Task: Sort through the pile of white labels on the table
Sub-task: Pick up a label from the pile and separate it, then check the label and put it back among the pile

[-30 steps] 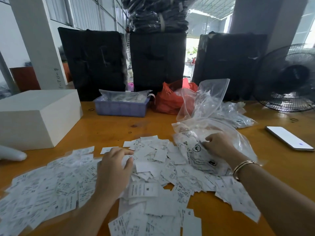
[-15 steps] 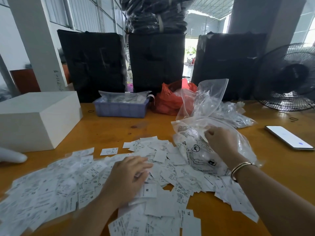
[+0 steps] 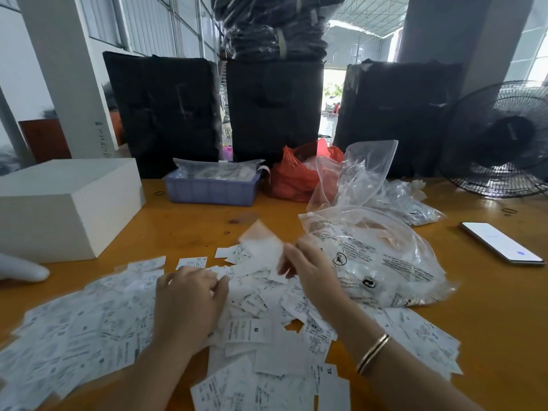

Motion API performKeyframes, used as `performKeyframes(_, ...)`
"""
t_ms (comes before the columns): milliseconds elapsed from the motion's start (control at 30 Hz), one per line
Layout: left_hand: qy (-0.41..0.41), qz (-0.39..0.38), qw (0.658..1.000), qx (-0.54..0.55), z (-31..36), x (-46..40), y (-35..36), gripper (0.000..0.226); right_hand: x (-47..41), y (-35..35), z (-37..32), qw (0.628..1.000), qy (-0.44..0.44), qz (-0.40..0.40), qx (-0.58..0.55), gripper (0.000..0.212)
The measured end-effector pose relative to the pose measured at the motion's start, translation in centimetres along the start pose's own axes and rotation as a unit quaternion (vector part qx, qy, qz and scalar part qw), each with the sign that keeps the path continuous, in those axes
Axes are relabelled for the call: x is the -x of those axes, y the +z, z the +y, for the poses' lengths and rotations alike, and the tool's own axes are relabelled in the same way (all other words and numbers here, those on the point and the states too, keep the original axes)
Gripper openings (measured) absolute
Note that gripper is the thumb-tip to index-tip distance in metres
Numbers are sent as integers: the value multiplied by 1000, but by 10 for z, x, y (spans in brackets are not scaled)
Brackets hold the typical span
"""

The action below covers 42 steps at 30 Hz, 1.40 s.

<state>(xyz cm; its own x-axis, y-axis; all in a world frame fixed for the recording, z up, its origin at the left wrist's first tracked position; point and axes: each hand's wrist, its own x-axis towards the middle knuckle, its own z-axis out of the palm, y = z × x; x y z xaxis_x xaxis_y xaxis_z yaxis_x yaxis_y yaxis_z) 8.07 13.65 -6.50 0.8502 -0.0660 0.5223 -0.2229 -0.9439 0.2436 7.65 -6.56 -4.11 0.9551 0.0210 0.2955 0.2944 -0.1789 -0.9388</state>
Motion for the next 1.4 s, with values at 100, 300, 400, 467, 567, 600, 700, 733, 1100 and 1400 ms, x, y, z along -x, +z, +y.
performKeyframes(100, -29, 36, 989, 140, 7, 1, -1, 43, 6, 10, 11, 1000, -6, -13, 10, 27)
performKeyframes(300, -55, -93, 893, 438, 22, 5, -2, 92, 7, 18, 15, 994, -12, -28, 108, 26)
performKeyframes(400, -84, -114, 890, 432, 25, 4, 0, 52, 8, 20, 18, 986, -4, -44, 161, 26)
performKeyframes(467, -99, -78, 900, 418, 26, 3, 3, 28, 8, 21, 16, 987, -16, -38, 158, 24)
performKeyframes(567, -153, -3, 877, 454, 23, 1, 3, 22, 6, 25, 13, 982, -42, -20, 183, 24)
performKeyframes(600, -171, 14, 867, 467, 23, 0, 2, 22, 6, 25, 15, 970, -58, -28, 233, 26)
performKeyframes(700, -201, 30, 844, 496, 21, -2, 1, 24, 7, 29, 25, 914, -102, -88, 383, 41)
performKeyframes(733, -203, 27, 840, 503, 21, -2, 2, 25, 8, 30, 28, 900, -106, -105, 410, 44)
performKeyframes(1100, -202, 3, 850, 486, 21, 0, 5, 28, 5, 28, 31, 900, -141, -28, 412, 23)
performKeyframes(1400, -212, 5, 806, 552, 20, -1, 5, 10, 7, 6, 21, 994, 94, 54, -22, 16)
